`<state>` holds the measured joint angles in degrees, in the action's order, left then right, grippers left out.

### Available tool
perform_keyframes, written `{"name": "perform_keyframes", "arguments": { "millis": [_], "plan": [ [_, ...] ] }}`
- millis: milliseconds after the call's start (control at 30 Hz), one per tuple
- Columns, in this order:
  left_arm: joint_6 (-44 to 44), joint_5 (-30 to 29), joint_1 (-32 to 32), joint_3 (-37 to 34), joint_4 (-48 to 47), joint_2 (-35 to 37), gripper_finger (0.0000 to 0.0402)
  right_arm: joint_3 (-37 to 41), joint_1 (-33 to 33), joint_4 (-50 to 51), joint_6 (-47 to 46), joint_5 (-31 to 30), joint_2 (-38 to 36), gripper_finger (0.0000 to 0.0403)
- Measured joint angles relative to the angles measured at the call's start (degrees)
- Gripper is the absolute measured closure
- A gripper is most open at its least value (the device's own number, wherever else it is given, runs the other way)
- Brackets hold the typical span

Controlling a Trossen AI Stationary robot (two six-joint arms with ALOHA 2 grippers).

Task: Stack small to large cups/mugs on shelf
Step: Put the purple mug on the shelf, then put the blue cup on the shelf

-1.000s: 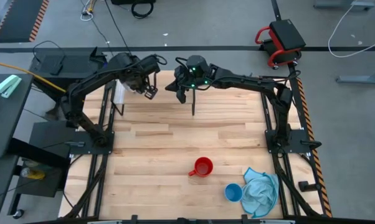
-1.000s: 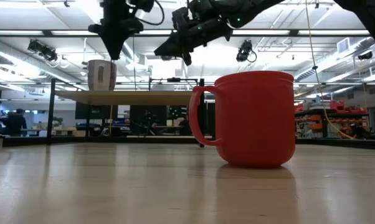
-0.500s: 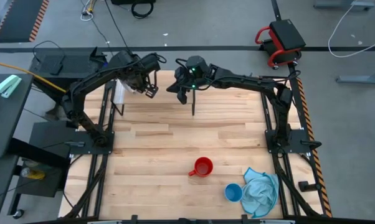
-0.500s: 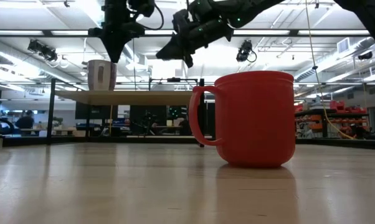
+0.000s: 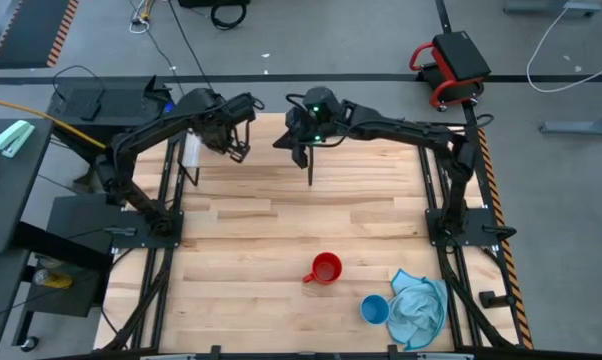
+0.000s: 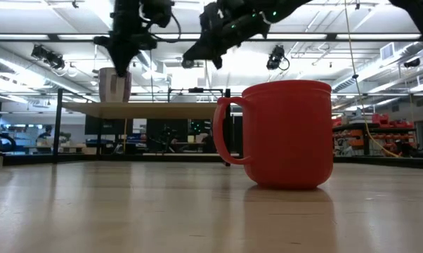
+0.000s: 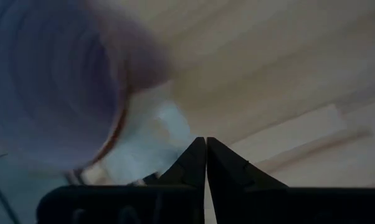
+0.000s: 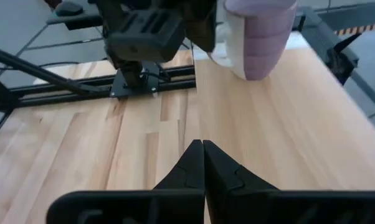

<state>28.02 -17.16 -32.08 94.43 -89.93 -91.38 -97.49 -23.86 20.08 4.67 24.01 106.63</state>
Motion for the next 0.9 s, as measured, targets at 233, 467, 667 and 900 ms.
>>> {"name": "perform_keyframes", "arguments": {
  "millis": [233,467,667,900],
  "plan": [
    [4.3,-3.8,2.8,-5.8,6.1,7.0,0.0383,0.0,-0.5,0.0,2.6,-1.6,-4.0,0.0402],
    [4.3,-3.9,2.8,-6.0,7.8,7.0,0.0380,0.2,-0.9,1.1,2.4,-1.6,-3.3,0.0402],
    [4.4,-3.8,3.6,-6.0,7.9,7.2,0.0376,0.5,-0.4,2.3,2.3,-1.8,-4.0,0.0402],
    [5.5,-3.8,9.0,-5.9,11.4,9.1,0.0387,0.5,-0.2,11.9,-1.2,-2.6,-10.0,0.0399]
  ]
}}
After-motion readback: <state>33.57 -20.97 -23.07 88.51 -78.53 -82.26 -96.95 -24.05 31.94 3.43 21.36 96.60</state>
